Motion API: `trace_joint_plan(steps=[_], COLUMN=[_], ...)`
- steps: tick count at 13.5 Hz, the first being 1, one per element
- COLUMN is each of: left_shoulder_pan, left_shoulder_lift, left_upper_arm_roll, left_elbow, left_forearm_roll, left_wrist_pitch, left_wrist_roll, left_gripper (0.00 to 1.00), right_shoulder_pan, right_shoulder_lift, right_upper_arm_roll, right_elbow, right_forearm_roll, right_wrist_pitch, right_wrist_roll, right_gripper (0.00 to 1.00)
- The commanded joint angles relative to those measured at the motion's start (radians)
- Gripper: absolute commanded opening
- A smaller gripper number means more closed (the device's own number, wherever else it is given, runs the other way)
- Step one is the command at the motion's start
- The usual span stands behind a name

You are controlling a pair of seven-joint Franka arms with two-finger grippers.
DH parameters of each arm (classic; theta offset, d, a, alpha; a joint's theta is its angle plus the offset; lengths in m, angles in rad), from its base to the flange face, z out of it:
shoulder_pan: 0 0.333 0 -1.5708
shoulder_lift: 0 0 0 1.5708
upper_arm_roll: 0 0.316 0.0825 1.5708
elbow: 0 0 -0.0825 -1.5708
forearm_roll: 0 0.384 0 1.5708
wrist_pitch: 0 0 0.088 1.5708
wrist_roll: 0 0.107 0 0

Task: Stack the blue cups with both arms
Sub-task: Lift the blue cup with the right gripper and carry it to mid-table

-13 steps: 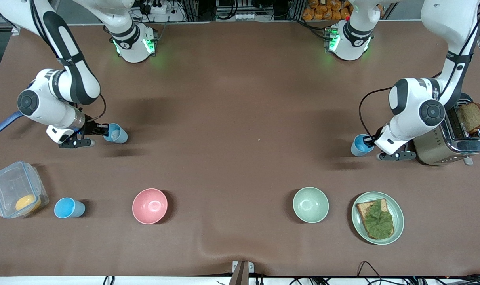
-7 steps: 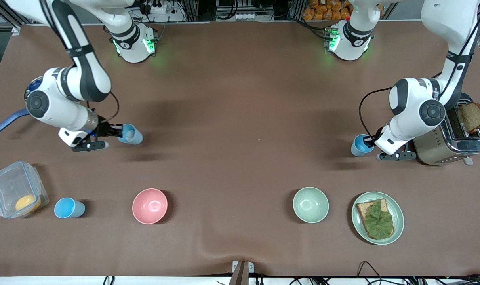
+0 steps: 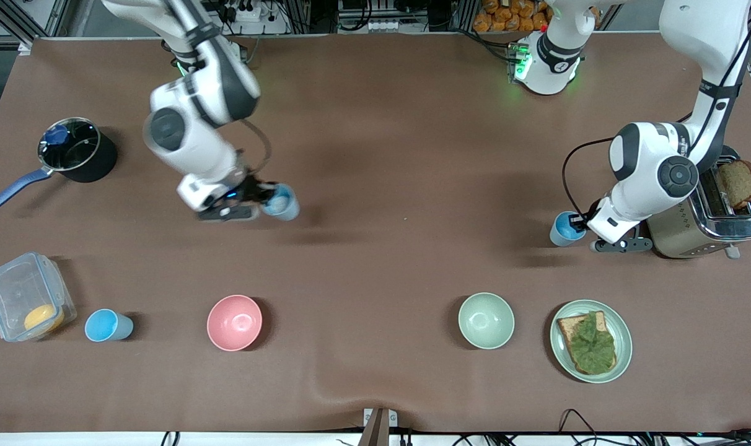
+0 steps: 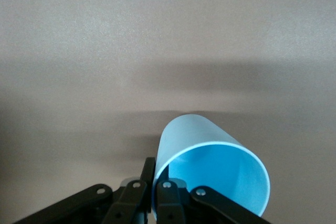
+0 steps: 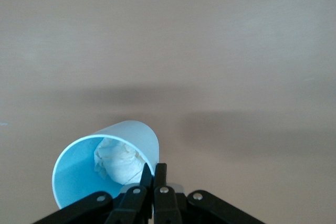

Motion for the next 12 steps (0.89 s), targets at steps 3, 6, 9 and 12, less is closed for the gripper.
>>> trace_joint_plan(steps=[3,6,9,12], left_shoulder_pan=[0.004,0.000,0.003,0.003], left_shoulder_lift=[-0.014,-0.020,-0.022,-0.030], left_upper_arm_roll=[-0.006,-0.009,-0.025,-0.045], left_elbow=[0.009,0.021,0.055,0.059], left_forearm_roll=[-0.018,-0.019,-0.022,-0.022], left_wrist_pitch=[-0.015,-0.059,-0.121,-0.136], left_wrist_roll=[0.004,-0.005,-0.023,-0.048], left_gripper=[0.00,0.00,0.00,0.00], right_shoulder_pan=[0.189,0.253,0.271,0.274], right_shoulder_lift=[0.147,0.204,0.247,0.255], right_upper_arm_roll=[-0.017,-0.020,-0.023,-0.024], right_elbow=[0.077,0.099,0.099,0.099], right_forearm_roll=[0.011,0.006,0.006,0.004], right_wrist_pitch=[0.131,0.148,0.176,0.182], right_wrist_roll=[0.227,0.282,0.296,0.314], right_gripper=[0.00,0.00,0.00,0.05])
